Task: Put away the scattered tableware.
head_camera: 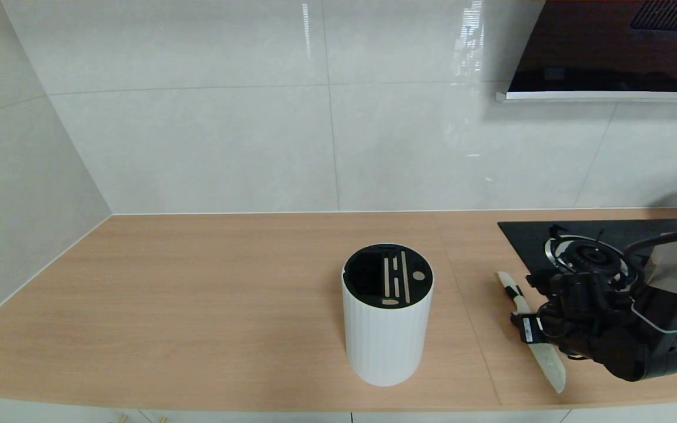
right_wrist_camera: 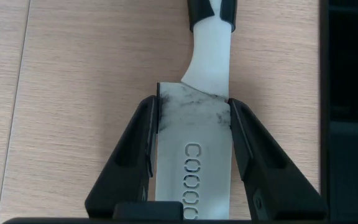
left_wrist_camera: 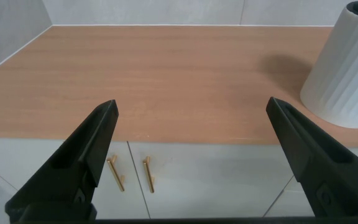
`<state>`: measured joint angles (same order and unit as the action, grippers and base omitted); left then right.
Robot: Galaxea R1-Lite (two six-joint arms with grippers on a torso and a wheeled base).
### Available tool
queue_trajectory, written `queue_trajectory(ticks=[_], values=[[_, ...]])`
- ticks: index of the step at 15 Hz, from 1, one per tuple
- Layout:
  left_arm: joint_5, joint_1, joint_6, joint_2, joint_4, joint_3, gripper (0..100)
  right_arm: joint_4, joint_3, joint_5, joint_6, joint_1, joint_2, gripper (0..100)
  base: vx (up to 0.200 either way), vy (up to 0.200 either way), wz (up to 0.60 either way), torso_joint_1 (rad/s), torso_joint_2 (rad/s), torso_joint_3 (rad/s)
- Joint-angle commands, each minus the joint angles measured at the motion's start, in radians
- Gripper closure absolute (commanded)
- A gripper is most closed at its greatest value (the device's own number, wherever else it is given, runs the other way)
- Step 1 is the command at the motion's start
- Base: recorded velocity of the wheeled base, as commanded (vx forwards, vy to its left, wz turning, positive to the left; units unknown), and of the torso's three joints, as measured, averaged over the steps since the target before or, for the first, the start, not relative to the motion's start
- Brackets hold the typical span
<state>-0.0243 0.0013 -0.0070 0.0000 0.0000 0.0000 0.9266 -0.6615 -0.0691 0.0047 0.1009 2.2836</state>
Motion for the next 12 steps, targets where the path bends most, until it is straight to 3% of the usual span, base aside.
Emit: queue_trajectory(ticks=[1, 5, 8, 10, 12], values=[[0.000, 0.000, -0.001, 0.000, 0.000, 0.000, 0, -0.003, 0.002, 0.000, 0.000, 0.000, -0.003, 100, 0.000, 0.000, 0.00, 0.000, 0.00, 0.000], [0.000, 0.000, 0.001, 0.000, 0.000, 0.000, 0, 0.029, 0.040, -0.001, 0.000, 0.000, -0.081, 100, 0.000, 0.000, 0.00, 0.000, 0.00, 0.000], [-0.003, 0.002, -0.005, 0.000, -0.014, -0.018, 0, 0.032, 0.077, -0.001, -0.002, 0.005, -0.266, 100, 0.000, 0.000, 0.00, 0.000, 0.00, 0.000], [0.056, -0.004, -0.071, 0.025, 0.023, -0.179, 0, 0.029, 0.082, -0.001, -0.002, 0.010, -0.394, 100, 0.000, 0.000, 0.00, 0.000, 0.00, 0.000], [0.170, -0.024, -0.068, 0.121, 0.127, -0.345, 0, 0.021, 0.043, -0.001, -0.005, 0.045, -0.477, 100, 0.000, 0.000, 0.00, 0.000, 0.00, 0.000]])
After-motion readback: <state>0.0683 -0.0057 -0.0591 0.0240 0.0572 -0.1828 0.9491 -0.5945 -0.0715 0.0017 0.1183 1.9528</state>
